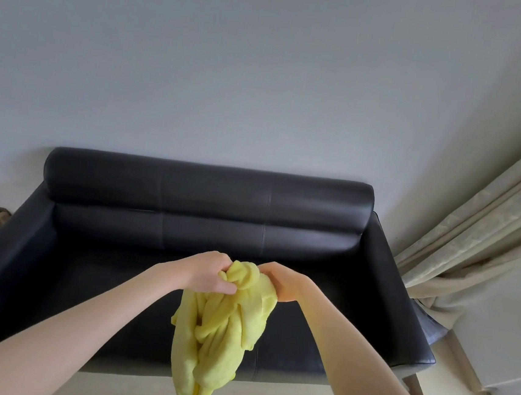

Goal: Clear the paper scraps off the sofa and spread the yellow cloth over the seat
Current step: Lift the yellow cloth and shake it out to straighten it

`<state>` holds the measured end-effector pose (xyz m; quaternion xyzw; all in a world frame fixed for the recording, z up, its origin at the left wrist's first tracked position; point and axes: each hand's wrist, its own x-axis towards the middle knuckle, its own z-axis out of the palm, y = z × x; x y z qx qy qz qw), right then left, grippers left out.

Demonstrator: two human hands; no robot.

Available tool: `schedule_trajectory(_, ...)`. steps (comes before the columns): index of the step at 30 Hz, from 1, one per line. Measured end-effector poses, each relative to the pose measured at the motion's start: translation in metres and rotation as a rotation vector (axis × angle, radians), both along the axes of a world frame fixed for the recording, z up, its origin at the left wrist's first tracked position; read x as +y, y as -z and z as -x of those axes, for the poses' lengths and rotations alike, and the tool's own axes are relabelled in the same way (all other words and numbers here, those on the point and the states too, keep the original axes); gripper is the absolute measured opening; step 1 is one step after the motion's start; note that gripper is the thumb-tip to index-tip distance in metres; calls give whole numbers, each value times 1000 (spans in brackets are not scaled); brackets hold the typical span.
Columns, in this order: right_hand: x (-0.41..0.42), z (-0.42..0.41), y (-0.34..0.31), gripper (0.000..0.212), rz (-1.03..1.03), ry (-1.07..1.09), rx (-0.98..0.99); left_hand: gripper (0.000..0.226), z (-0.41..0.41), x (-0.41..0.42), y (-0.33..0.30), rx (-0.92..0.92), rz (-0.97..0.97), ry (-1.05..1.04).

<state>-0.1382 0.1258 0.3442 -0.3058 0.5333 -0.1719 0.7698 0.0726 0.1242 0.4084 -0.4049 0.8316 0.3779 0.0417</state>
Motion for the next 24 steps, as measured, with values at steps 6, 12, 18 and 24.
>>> schedule_trajectory(6,-1,-36,7,19,125,-87,235,40,4,3,-5,49,-20,21)
schedule_trajectory(12,-27,-18,-20,13,516,642,60,23,-16,-2,5,37,-226,-107)
schedule_trajectory(18,-36,7,-84,20,850,390,72,66,-10,-16,6,124,-306,-226)
schedule_trajectory(24,-39,6,-118,11,1089,103,441,55,24,-44,-40,638,-9,-677)
